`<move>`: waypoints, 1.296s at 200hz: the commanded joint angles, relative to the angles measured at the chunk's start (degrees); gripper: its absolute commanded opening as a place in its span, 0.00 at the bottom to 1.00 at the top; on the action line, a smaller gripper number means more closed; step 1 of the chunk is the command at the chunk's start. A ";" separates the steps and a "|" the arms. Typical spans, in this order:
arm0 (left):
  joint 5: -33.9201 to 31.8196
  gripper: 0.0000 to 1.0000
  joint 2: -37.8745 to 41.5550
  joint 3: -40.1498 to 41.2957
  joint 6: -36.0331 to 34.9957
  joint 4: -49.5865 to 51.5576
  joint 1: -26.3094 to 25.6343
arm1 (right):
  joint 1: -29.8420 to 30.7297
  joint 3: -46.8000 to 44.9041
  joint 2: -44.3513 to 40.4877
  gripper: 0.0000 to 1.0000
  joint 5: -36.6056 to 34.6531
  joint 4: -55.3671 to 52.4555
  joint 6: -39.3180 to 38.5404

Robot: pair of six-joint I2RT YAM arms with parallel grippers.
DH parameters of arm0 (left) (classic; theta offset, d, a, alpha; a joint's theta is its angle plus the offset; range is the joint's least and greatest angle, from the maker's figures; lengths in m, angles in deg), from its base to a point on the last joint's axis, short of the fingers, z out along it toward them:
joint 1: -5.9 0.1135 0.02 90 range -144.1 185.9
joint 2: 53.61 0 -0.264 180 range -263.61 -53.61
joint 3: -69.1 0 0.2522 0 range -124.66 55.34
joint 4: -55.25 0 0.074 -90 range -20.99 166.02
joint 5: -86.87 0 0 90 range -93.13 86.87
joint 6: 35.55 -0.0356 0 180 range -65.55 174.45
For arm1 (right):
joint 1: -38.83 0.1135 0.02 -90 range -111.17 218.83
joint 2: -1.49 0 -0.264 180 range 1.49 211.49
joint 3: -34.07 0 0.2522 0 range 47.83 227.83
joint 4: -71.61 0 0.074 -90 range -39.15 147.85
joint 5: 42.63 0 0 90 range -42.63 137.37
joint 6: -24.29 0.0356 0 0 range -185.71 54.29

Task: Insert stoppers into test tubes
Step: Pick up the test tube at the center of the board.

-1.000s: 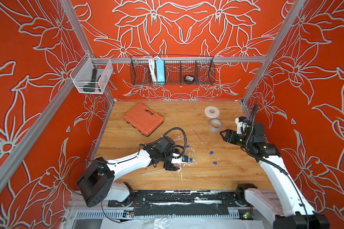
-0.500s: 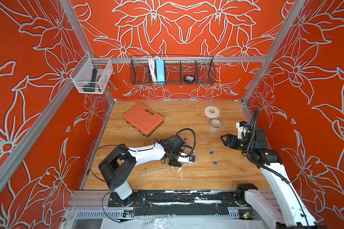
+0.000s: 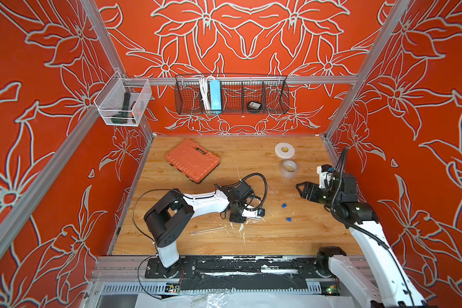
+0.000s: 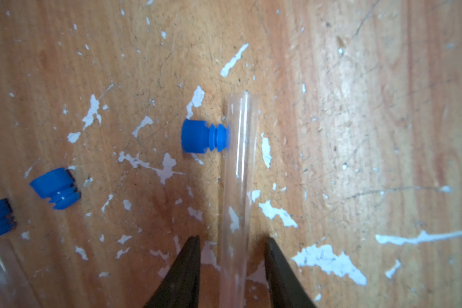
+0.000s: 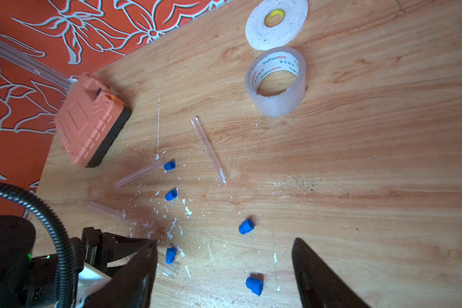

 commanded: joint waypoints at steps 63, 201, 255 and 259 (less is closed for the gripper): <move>-1.87 0.24 -3.20 -0.30 -0.80 4.35 -0.81 | 0.34 -0.65 -1.02 0.80 0.51 1.00 0.82; -0.07 0.12 4.86 3.93 1.77 0.45 -0.90 | 0.34 0.95 -1.61 0.89 -0.44 -0.28 -0.09; 3.89 0.12 17.84 10.78 6.66 -6.76 -0.14 | 0.38 2.28 -2.45 0.87 6.28 -1.54 0.70; 3.91 0.13 18.73 11.36 7.56 -7.70 0.09 | 0.42 2.36 -2.52 0.85 7.40 -1.72 0.79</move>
